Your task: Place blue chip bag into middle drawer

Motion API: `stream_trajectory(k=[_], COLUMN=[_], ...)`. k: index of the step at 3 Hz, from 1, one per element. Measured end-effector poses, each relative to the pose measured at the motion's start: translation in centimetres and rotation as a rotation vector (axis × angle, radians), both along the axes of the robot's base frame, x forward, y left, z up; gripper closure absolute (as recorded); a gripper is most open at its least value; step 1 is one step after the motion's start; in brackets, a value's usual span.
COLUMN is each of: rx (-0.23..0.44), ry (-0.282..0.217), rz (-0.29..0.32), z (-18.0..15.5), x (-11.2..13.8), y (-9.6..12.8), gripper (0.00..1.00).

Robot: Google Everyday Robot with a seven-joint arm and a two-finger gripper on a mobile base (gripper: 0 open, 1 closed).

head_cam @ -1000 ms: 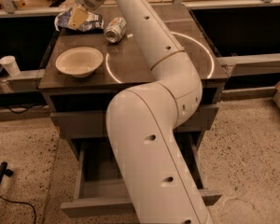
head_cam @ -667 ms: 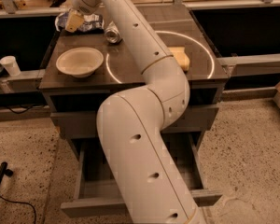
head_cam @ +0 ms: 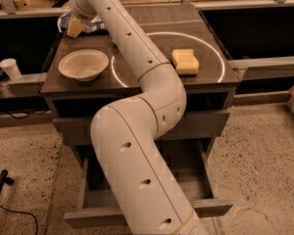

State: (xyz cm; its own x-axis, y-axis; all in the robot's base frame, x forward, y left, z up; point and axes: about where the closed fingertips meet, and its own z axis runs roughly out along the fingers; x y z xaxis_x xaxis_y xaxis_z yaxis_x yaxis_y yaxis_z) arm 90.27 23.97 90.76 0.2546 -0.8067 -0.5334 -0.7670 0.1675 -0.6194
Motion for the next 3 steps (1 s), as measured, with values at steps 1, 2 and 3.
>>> stream_trajectory(k=[1,2,3], rx=[-0.018,-0.025,-0.039], ry=[0.005,0.007,-0.012], rz=[-0.029,-0.033,-0.045], z=[-1.5,-2.9,-4.2], x=[0.7,1.2,2.0], y=[0.7,1.5,2.6], gripper=[0.29,0.29,0.36])
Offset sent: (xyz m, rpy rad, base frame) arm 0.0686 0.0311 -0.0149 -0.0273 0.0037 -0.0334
